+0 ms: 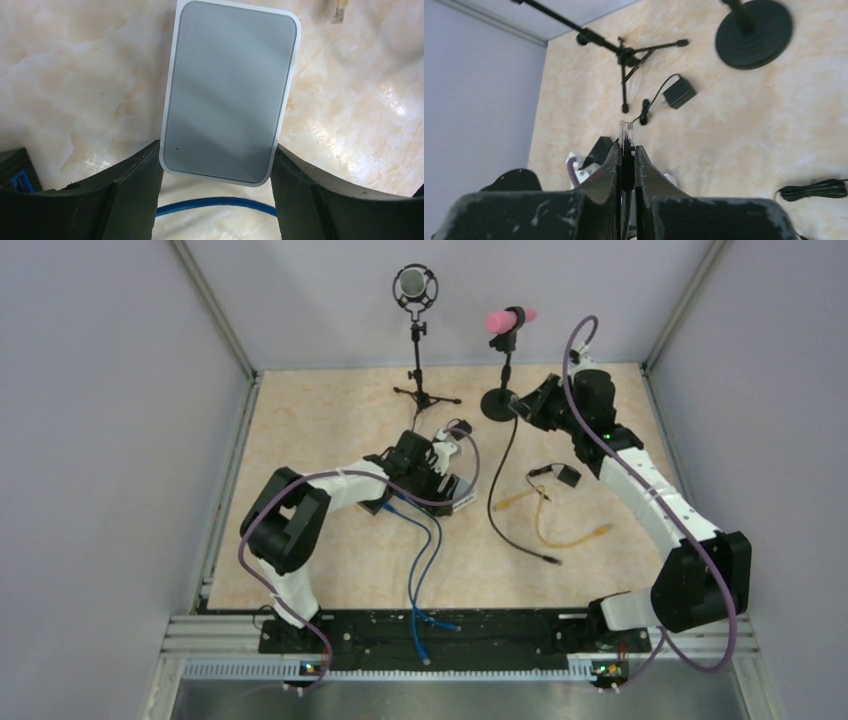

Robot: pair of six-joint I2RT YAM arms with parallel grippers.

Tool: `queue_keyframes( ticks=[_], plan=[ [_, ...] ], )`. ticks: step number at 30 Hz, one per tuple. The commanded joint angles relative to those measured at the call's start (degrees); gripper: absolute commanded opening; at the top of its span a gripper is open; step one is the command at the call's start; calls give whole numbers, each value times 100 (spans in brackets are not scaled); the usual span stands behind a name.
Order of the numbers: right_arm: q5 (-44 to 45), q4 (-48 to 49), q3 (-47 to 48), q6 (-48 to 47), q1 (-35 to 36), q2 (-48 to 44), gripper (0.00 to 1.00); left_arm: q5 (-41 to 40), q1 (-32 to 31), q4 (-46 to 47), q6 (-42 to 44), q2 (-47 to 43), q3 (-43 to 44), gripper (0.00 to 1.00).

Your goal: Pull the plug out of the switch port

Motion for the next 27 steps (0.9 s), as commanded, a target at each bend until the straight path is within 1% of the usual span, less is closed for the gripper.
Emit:
queue_keyframes(
  ticks=[1, 2, 6, 9, 12, 15, 16, 17, 18, 19, 23, 27],
  plan=[
    [1152, -766, 317, -451, -203, -255, 0, -44, -158, 187, -59, 175, 345, 3],
    [1235, -802, 277, -464, -276, -278, 0, -102, -182, 202, -134, 198, 351, 8],
    [1273, -864, -20, -470, -710, -308, 0, -44, -200, 266, -186, 283, 415, 12],
    [1044, -802, -195, -465, -1067, -237, 0, -16, -265, 318, -269, 386, 545, 12],
    [658, -675, -246, -478, -1382, -49, 0, -42, -315, 331, -309, 509, 715, 22],
    [404, -657, -131, -501, -1581, 219, 0, 58, -321, 156, -324, 751, 967, 23],
    [336, -645, -85, -504, -1664, 303, 0, 79, -327, 114, -328, 813, 1028, 49],
    [278, -643, -36, -502, -1723, 381, 0, 62, -334, 117, -345, 828, 1035, 92],
    [237, -615, -2, -492, -1761, 456, 0, 17, -335, 157, -378, 814, 1001, 98],
    [211, -585, 40, -487, -1795, 521, 0, -22, -338, 219, -391, 764, 908, 99],
    [183, -506, 237, -424, -1895, 882, 0, -89, -339, 224, -418, 483, 740, 99],
    [-5, -506, 548, -412, -1952, 1378, 0, -356, -343, 312, -472, -150, 512, 99]
  ],
)
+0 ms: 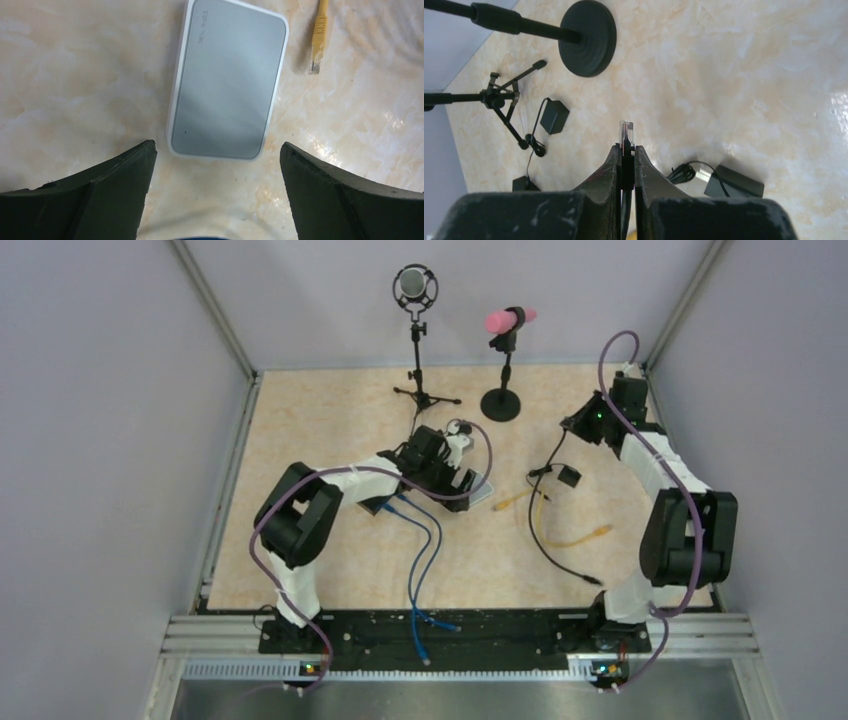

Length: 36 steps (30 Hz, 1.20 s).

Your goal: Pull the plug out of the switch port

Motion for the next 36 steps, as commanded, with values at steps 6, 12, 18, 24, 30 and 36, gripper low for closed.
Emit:
queue_keyframes(
  ticks=[6, 12, 18, 24, 30, 36],
  plan=[
    [-536, 374, 644, 99, -105, 866, 2, -499, -19, -34, -142, -1577, -406, 99],
    [-674, 436, 676, 117, -104, 1239, 10, -887, -21, 424, -329, -2787, -1162, 99],
    [-773, 590, 654, 188, -96, 1474, 14, -1633, -12, 463, -469, -3741, -1609, 99],
    [-789, 629, 654, 176, -56, 1637, 17, -2477, -6, 603, -628, -4534, -2159, 99],
    [-744, 658, 582, 142, 27, 1675, 25, -3232, -1, 907, -877, -5249, -2846, 99],
    [-774, 680, 515, 133, 44, 1593, 25, -3508, 38, 593, -1062, -5319, -2941, 99]
  ],
)
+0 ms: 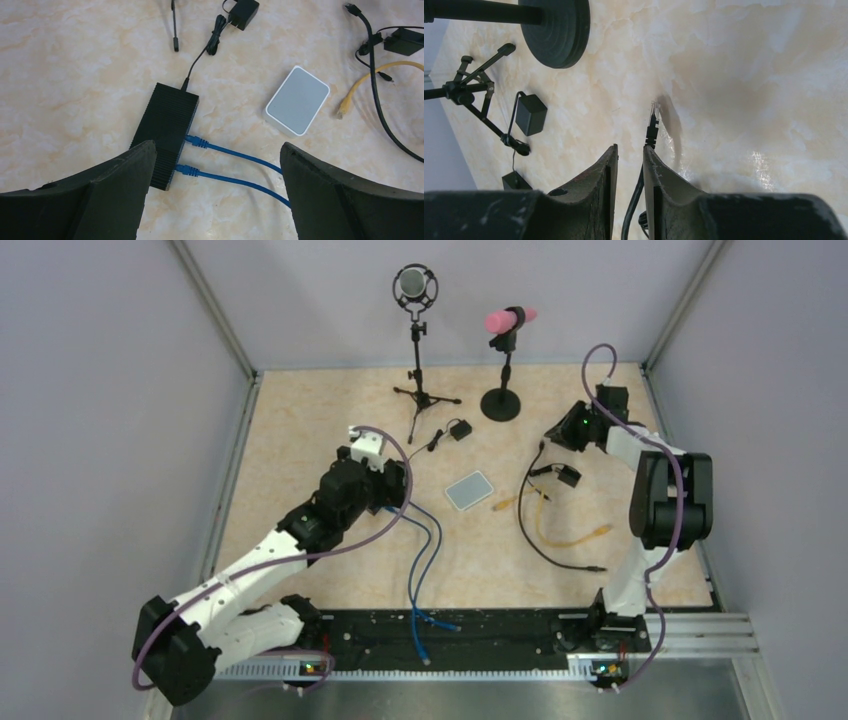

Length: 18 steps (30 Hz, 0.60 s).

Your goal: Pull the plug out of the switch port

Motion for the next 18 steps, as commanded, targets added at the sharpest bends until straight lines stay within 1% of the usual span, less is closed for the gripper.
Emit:
queue_keyframes(
  ticks=[1, 6, 8, 10, 12, 15, 18],
  plan=[
    [-37, 240, 84, -29, 62, -82, 25, -503, 29, 43, -264, -56, -48, 99],
    [7, 108, 117, -225, 238, -432, 34, -1062, 128, -174, -599, -15, -115, 99],
    [89, -6, 165, -345, 312, -586, 39, -1132, 223, -225, -761, -6, -164, 99],
    [174, -118, 198, -438, 624, -738, 43, -1132, 344, -247, -913, -15, -239, 99],
    [153, -160, 186, -453, 817, -879, 45, -1086, 514, -310, -1119, -42, -292, 99],
    [41, -142, 122, -398, 1145, -1048, 47, -688, 896, -324, -1309, -44, -413, 99],
    [-137, 108, -52, -209, 1462, -1173, 47, -331, 1272, -317, -1469, -59, -545, 99]
  ],
)
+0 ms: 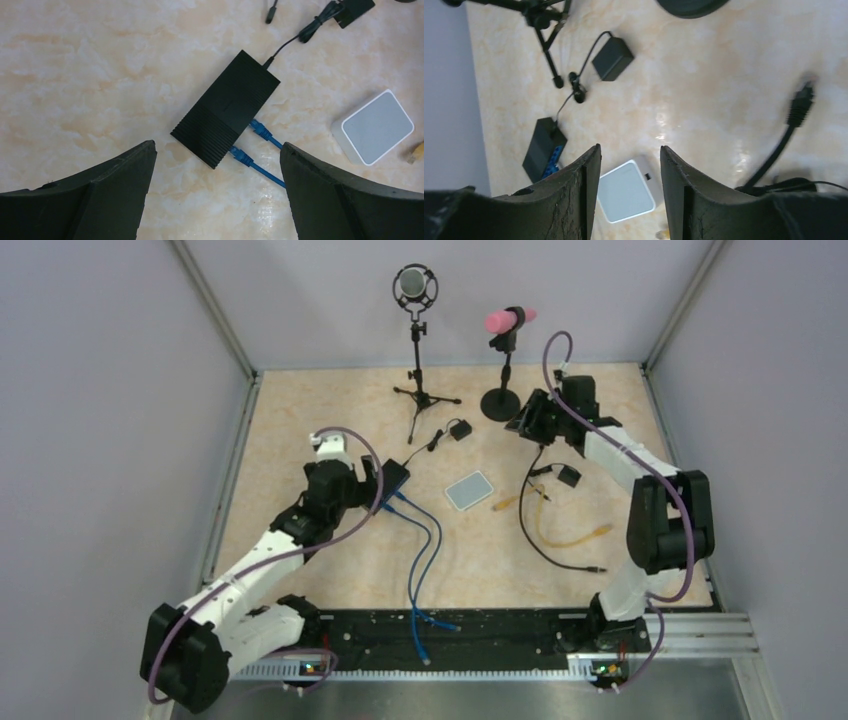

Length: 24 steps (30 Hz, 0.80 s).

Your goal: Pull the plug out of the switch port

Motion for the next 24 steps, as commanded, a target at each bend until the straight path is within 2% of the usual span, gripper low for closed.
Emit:
queue_keyframes(
  ticks=[1, 5, 10, 12, 15, 19, 24],
  plan=[
    [-253, 372, -106, 150, 454, -389, 47, 517, 462, 112, -387, -75, -198, 99],
    [-413, 483, -152, 269, 844, -272, 48, 1014, 552, 406, 108, 29, -376, 99],
    [-507, 650, -276, 351, 1180, -107, 48, 1237, 574, 159, 633, 662, -29, 99],
    [-558, 675, -349, 353, 1222, -75, 48, 1353, 594, 106, 840, 878, 189, 99],
    [-604, 701, -479, 371, 1231, -103, 48, 2163, 652, 11, 1383, 1337, 590, 99],
    [-659, 716, -636, 358, 1231, -245, 48, 2077, 709, -583, 1725, 2216, 1318, 99],
    [-686, 762, -833, 361, 1232, -434, 48, 2507, 798, -1093, 2058, 3096, 2129, 98]
  ],
)
